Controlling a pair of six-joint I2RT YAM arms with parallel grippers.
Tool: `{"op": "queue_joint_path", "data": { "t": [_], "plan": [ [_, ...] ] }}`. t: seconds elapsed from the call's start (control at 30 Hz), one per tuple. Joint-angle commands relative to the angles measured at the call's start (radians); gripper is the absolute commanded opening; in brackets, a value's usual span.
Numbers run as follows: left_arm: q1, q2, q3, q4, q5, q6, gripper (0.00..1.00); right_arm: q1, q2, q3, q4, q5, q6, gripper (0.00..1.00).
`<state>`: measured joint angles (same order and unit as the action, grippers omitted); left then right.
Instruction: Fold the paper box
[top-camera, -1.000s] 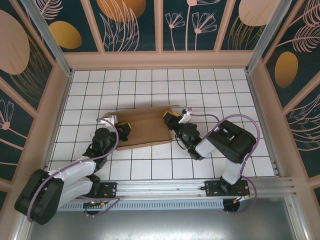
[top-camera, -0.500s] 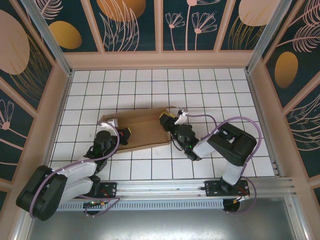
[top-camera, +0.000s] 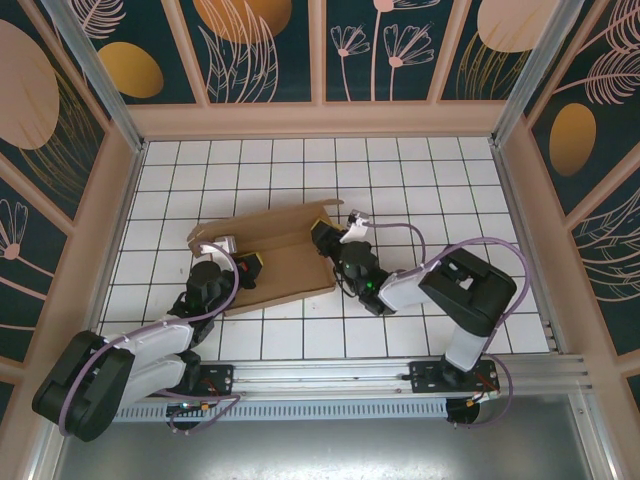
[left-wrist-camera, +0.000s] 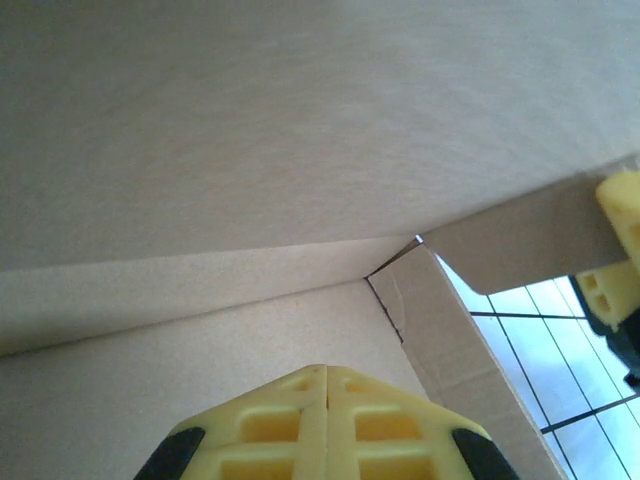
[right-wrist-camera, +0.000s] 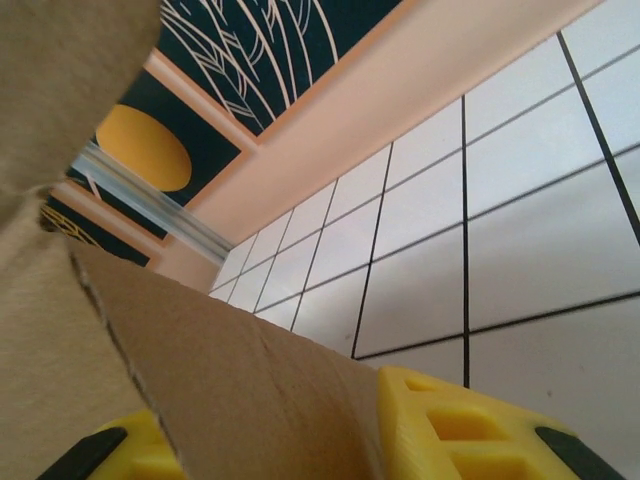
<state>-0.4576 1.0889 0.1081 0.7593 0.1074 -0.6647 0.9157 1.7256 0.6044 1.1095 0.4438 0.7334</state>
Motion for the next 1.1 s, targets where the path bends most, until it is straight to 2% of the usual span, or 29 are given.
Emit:
{"op": "queue_joint_path", "data": {
  "t": [0.0,0.17,0.33,0.43,0.53,0.63,0.73,0.8,0.87,1.0,1.07],
  "plan": [
    [-0.007,0.023,0.022,0.058,0.037,-0.017,0.02,-0.013,-0.060,0.054,-0.126,0.061,-0.044,0.32],
    [-0.013,0.061,0.047,0.101,0.067,-0.043,0.02,-0.047,-0.072,0.064,-0.184,0.064,-0.041,0.30],
    [-0.022,0.085,0.054,0.121,0.072,-0.041,0.02,-0.051,-0.038,0.023,-0.113,0.031,-0.029,0.29],
    [-0.023,0.078,0.059,0.112,0.084,-0.045,0.05,-0.055,-0.011,-0.010,0.001,-0.006,-0.162,0.29],
    [-0.022,-0.024,0.073,0.003,0.033,-0.034,0.12,-0.089,-0.021,-0.067,0.117,-0.092,-0.325,0.29],
    [-0.022,-0.166,0.100,-0.150,-0.040,-0.006,0.17,-0.162,-0.044,-0.123,0.183,-0.233,-0.413,0.29],
    [-0.021,-0.280,0.123,-0.281,-0.100,0.009,0.19,-0.261,-0.063,-0.142,0.185,-0.438,-0.458,0.28],
    [-0.020,-0.328,0.135,-0.341,-0.133,0.007,0.19,-0.331,-0.074,-0.136,0.164,-0.626,-0.490,0.27],
    [-0.019,-0.353,0.150,-0.384,-0.154,0.014,0.19,-0.417,-0.089,-0.113,0.107,-0.795,-0.510,0.25],
    [-0.003,-0.330,0.221,-0.450,-0.160,0.093,0.21,-0.505,-0.106,-0.036,-0.048,-1.002,-0.600,0.19],
    [0.048,-0.289,0.254,-0.439,-0.088,0.135,0.25,-0.529,-0.109,0.018,-0.174,-1.078,-0.687,0.18]
  ]
}}
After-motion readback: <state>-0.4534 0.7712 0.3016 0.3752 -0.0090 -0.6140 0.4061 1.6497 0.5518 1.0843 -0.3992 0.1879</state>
